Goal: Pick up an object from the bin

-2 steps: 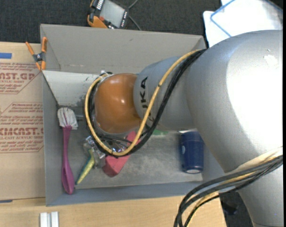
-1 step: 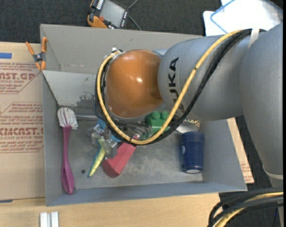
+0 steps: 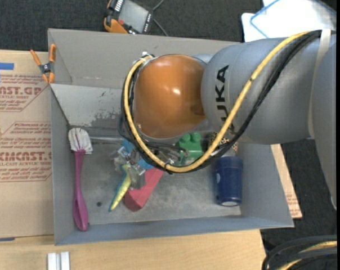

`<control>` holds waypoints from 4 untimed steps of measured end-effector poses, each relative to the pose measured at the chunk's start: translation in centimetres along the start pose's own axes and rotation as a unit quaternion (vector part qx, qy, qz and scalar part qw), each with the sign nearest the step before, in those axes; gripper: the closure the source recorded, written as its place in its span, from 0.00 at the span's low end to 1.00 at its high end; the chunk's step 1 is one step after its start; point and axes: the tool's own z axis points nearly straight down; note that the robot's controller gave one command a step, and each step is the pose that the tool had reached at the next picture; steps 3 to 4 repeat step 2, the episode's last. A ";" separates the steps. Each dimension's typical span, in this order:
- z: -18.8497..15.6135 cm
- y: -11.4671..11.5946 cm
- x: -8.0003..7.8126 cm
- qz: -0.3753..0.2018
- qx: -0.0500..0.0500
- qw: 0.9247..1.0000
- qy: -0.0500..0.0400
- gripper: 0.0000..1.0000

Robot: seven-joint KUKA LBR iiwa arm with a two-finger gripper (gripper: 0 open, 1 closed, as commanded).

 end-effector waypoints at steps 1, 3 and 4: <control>-2.9 0.4 1.1 0.047 0.000 0.999 0.000 1.00; -5.0 0.8 0.3 0.028 0.001 1.000 -0.001 1.00; -5.0 0.8 0.3 0.028 0.001 1.000 -0.001 1.00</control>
Offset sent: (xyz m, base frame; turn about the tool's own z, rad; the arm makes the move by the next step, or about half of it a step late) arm -0.0027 0.0153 0.0747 -0.0384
